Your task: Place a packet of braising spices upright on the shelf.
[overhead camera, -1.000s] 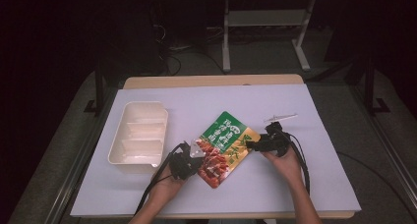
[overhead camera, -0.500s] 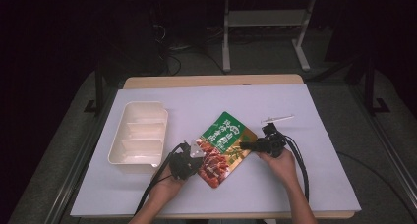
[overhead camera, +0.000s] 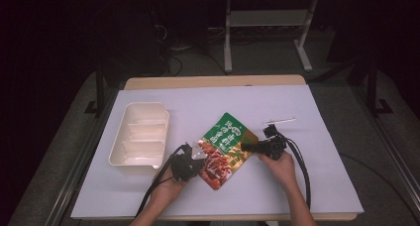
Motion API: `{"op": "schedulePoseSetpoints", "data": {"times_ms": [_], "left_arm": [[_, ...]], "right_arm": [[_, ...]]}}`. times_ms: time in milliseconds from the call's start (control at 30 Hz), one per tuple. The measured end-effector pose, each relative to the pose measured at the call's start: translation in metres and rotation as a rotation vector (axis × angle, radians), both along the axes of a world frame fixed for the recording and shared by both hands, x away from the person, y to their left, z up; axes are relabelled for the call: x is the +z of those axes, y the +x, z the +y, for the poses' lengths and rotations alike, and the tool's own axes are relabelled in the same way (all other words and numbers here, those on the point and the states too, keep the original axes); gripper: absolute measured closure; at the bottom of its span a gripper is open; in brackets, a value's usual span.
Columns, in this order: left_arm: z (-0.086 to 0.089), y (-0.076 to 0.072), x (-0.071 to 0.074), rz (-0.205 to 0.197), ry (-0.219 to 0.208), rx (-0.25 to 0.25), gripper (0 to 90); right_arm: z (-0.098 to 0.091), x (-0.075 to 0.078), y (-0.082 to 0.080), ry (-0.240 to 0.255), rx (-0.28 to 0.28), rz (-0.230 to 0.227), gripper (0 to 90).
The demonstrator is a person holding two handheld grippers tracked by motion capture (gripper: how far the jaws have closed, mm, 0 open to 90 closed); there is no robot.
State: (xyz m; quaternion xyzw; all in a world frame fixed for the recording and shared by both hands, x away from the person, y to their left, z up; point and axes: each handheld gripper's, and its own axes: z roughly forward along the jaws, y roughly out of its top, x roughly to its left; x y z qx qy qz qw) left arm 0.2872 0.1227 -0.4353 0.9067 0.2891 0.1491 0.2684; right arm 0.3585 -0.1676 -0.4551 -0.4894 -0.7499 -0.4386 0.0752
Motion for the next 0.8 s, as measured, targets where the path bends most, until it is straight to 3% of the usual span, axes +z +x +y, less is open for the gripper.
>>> {"op": "schedulePoseSetpoints", "data": {"times_ms": [100,167,467,567,700,800], "left_arm": [[-0.001,0.0,0.0,-0.002,0.002,0.003,90.0],[-0.001,-0.001,0.0,-0.002,0.001,0.004,90.0],[-0.001,-0.001,0.0,-0.005,0.002,0.004,90.0],[-0.002,-0.001,-0.001,-0.011,0.003,0.002,90.0],[-0.001,-0.002,-0.001,-0.019,0.0,0.003,90.0],[-0.001,-0.002,-0.001,-0.019,-0.002,0.003,90.0]], "right_arm": [[0.002,-0.001,-0.001,-0.01,0.001,-0.015,69.5],[0.004,-0.002,0.0,-0.021,-0.012,0.002,68.6],[0.015,-0.005,0.0,-0.017,-0.028,-0.011,70.4],[0.019,-0.005,-0.002,0.018,-0.038,-0.011,73.3],[0.029,-0.005,-0.003,-0.026,-0.044,-0.034,75.3],[0.031,-0.006,-0.002,-0.009,-0.068,-0.036,75.6]]}}
